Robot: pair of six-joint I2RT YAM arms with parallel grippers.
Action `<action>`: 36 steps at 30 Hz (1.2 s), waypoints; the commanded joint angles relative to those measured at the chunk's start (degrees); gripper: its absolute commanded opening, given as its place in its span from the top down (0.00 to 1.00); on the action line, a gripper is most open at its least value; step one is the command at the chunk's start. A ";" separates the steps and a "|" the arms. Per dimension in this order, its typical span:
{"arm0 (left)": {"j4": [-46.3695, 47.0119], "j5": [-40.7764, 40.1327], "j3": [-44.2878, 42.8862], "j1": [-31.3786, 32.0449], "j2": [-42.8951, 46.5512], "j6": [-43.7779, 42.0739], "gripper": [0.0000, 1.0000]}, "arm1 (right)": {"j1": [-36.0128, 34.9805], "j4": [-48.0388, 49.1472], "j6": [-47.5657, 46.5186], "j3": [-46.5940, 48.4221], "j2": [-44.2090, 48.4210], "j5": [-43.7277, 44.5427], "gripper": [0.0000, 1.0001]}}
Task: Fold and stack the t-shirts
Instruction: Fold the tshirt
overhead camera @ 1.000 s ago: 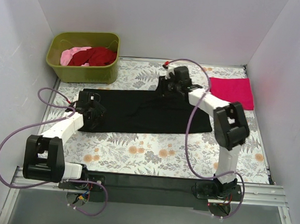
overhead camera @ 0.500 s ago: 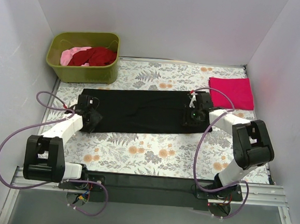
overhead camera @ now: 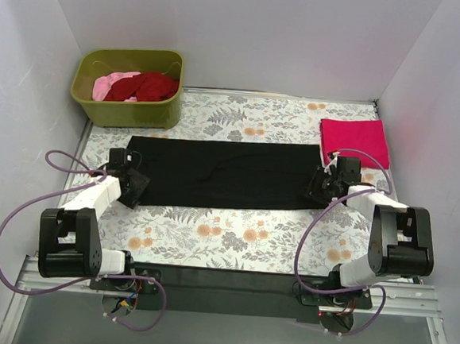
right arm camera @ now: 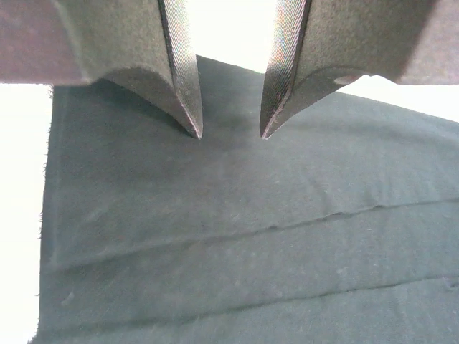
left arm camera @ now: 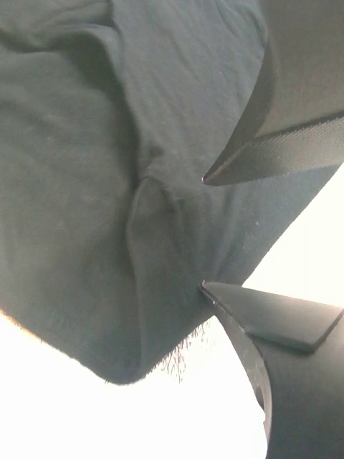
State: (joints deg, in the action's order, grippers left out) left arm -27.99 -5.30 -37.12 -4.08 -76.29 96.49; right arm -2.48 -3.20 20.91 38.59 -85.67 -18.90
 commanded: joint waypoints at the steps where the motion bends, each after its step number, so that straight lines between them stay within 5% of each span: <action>1: -4.36 -2.54 -0.14 -1.11 2.28 -4.37 0.44 | -2.34 -2.69 -4.03 1.48 2.78 2.73 0.61; 10: -4.09 2.31 -3.92 -0.85 9.49 -10.53 0.34 | -4.11 -3.04 -5.26 6.15 3.32 5.97 0.61; 18: -2.69 2.13 -1.29 -0.85 4.58 -8.95 0.35 | 1.24 -2.07 -1.14 1.94 0.41 9.49 0.61; 26: -0.22 2.05 1.53 -1.20 -1.84 -5.18 0.39 | 10.73 -0.23 4.67 -11.59 10.34 10.72 0.61; 36: -2.33 3.45 -1.72 -1.64 3.23 -7.89 0.34 | 9.78 -1.01 3.01 -12.84 23.51 7.56 0.62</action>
State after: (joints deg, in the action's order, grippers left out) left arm -28.75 -2.02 -37.76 -5.52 -76.14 90.17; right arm 8.49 -2.72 26.04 24.67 -65.91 -11.29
